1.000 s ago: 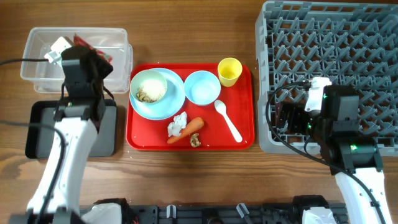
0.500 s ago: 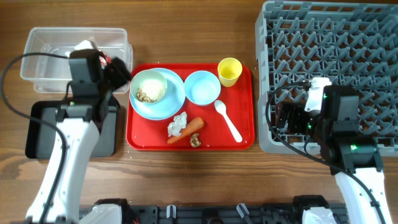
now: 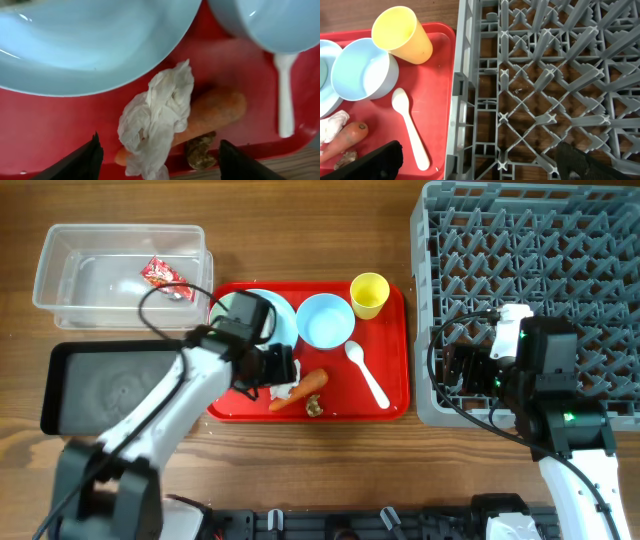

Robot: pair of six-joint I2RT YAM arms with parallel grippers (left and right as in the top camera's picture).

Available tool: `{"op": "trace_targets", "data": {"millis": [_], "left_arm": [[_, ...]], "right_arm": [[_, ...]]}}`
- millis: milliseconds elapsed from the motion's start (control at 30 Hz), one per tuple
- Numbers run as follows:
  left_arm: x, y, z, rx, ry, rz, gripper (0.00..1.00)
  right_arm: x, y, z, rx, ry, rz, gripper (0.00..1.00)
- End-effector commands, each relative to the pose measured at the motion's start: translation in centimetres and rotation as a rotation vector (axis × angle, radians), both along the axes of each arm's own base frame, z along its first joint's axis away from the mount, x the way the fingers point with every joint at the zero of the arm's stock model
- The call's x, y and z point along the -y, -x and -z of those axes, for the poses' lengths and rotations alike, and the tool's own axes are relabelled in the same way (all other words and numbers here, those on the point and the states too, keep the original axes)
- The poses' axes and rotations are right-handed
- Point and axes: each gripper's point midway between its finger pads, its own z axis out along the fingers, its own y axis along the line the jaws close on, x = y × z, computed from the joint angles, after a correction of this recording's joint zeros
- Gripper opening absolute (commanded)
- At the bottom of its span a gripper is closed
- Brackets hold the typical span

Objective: Sort waste into correct bins and load items into the dishwasher rack
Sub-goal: 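Grasp the white tissue on the tray with the left gripper, then carry the tissue to the clear bin and release it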

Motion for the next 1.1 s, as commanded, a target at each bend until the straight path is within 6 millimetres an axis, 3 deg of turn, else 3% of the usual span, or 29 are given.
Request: {"op": "trace_targets", "data": {"millis": [0,67,100,133,167,267,367,467,567,733,800,867,967,1067], "left_arm": [[0.1,1.1,2.9,-0.097,-0.031,0.016,0.74],[-0.1,1.5,4.3,-0.142,-0.048,0.016,0.63],[-0.1,1.6,4.8,-0.158,-0.054,0.016,0.46],[-0.2,1.7,5.0,-0.164,-0.057,0.016,0.22],[-0.2,1.6,5.0,-0.161,-0.056,0.016,0.04],[0.0,1.1,4.0,-0.131,-0.045,0.016,0.04],[0.0,-0.2,1.3,-0.052,-0.028,0.007,0.04],[-1.6,-1.2,-2.5,0.041,-0.050,-0.034,0.04],[-5.0,-3.1,-6.9,0.218,-0.084,-0.138,0.04],[-13.3,-8.2,-13.3,0.555,-0.196,-0.415,0.04],[-16.1,-10.5,-15.0,0.661,-0.198,-0.508,0.04],[-18.4,-12.5,-15.4,0.720,-0.202,-0.574,0.04],[-20.7,-14.7,-13.8,0.730,-0.219,-0.627,0.04],[-22.2,-16.7,-11.4,0.728,-0.230,-0.654,0.22]], "right_arm": [[-0.3,-0.4,-1.1,0.026,-0.008,-0.010,1.00],[-0.3,-0.4,-1.1,0.026,-0.008,-0.010,1.00],[-0.3,-0.4,-1.1,0.026,-0.008,-0.010,1.00],[-0.3,-0.4,-1.1,0.026,-0.008,-0.010,1.00],[-0.3,-0.4,-1.0,0.026,-0.008,-0.010,1.00],[-0.3,-0.4,-1.1,0.026,-0.008,-0.010,1.00],[-0.3,-0.4,-1.1,0.026,-0.008,-0.010,1.00],[-0.3,-0.4,-1.1,0.026,-0.008,-0.010,1.00],[-0.3,-0.4,-1.1,0.026,-0.008,-0.010,1.00],[-0.3,-0.4,-1.1,0.026,-0.008,-0.010,1.00],[-0.3,-0.4,-1.1,0.026,-0.008,-0.010,1.00],[-0.3,-0.4,-1.1,0.026,-0.008,-0.010,1.00],[-0.3,-0.4,-1.1,0.026,-0.008,-0.010,1.00],[-0.3,-0.4,-1.1,0.026,-0.008,-0.010,0.99]]}}
